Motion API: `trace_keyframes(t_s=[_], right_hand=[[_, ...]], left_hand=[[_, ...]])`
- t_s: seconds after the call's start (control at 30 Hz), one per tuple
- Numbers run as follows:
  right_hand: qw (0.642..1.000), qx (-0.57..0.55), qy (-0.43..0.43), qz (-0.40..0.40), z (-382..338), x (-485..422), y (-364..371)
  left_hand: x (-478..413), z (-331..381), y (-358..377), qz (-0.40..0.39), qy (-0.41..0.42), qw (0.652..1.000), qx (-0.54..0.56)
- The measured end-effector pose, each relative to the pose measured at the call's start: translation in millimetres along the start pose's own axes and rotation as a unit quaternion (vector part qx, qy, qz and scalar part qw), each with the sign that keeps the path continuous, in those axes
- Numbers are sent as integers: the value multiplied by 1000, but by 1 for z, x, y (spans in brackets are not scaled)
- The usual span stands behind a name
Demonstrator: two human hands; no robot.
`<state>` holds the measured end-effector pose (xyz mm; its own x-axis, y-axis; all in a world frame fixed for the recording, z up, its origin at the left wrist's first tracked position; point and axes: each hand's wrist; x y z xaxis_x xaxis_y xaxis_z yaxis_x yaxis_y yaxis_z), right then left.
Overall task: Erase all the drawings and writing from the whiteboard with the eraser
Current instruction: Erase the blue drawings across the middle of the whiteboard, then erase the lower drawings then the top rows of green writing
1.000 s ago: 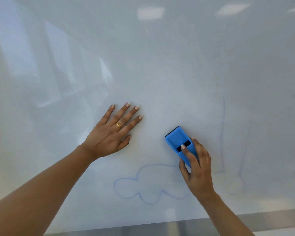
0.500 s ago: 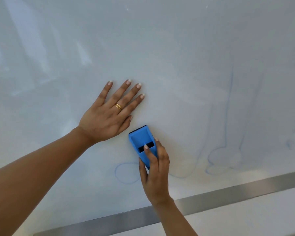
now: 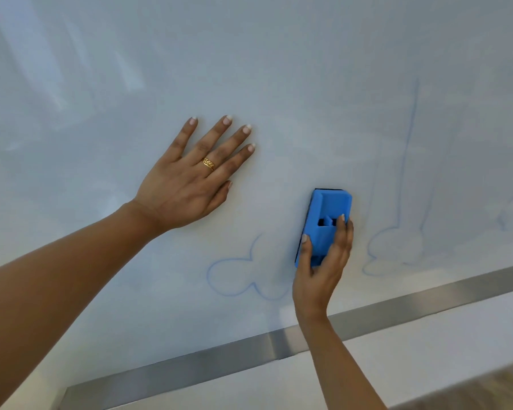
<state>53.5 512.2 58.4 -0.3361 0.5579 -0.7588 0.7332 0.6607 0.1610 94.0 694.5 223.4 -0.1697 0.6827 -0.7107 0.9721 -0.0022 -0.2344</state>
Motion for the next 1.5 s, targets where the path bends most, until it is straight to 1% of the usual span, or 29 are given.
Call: trace_keyframes(t_s=[0.1,0.27,0.33,0.4,0.5,0.57,0.67,0.73,0.83,0.9,0.97,1.03,1.17,1.33,1.43,1.5], right_hand=[[996,-7,-67,-62,-12,22,13],[974,57,-172,-136,-27,57,34],[952,87,-234,-179,-29,72,39],[921,128,-293,-222,-27,86,43],[887,166,-347,-257,-18,100,39],[885,175,-346,-257,-6,99,31],[905,174,-313,-228,12,86,13],[932,174,-251,-197,23,73,0],[974,147,-115,-132,31,57,-11],[984,126,-62,-106,31,56,-9],[989,109,-45,-92,24,60,-1],[988,100,-64,-99,11,68,9],[971,106,-138,-164,-22,91,34],[916,155,-261,-262,-37,124,48],[883,185,-309,-302,-30,139,46],[870,193,-329,-314,-19,147,41]], left_hand=[[3,0,0,0,0,1000,2],[6,1,0,7,2,1000,9],[8,2,1,15,0,1000,6],[11,3,2,21,-4,1000,6],[15,5,3,20,-8,1000,12],[19,5,3,17,-8,1000,12],[24,7,4,18,-11,1000,8],[28,8,4,17,-14,1000,7],[31,10,5,19,-16,1000,3],[33,11,6,19,-16,1000,3],[35,12,6,19,-16,1000,3],[37,13,7,18,-14,1000,6],[41,12,6,10,-4,1000,18],[51,14,6,7,-4,1000,20],[56,17,7,9,-15,1000,21],[61,20,6,5,-19,999,25]])
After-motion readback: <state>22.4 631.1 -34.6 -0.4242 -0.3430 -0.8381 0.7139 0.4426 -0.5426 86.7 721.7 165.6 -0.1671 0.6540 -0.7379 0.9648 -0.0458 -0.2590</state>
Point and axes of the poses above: each hand's wrist, its own x-axis away from the middle knuckle, its own y-axis out of the palm, z = x × y, and after that the axes turned 10 degrees about -y, right-handed
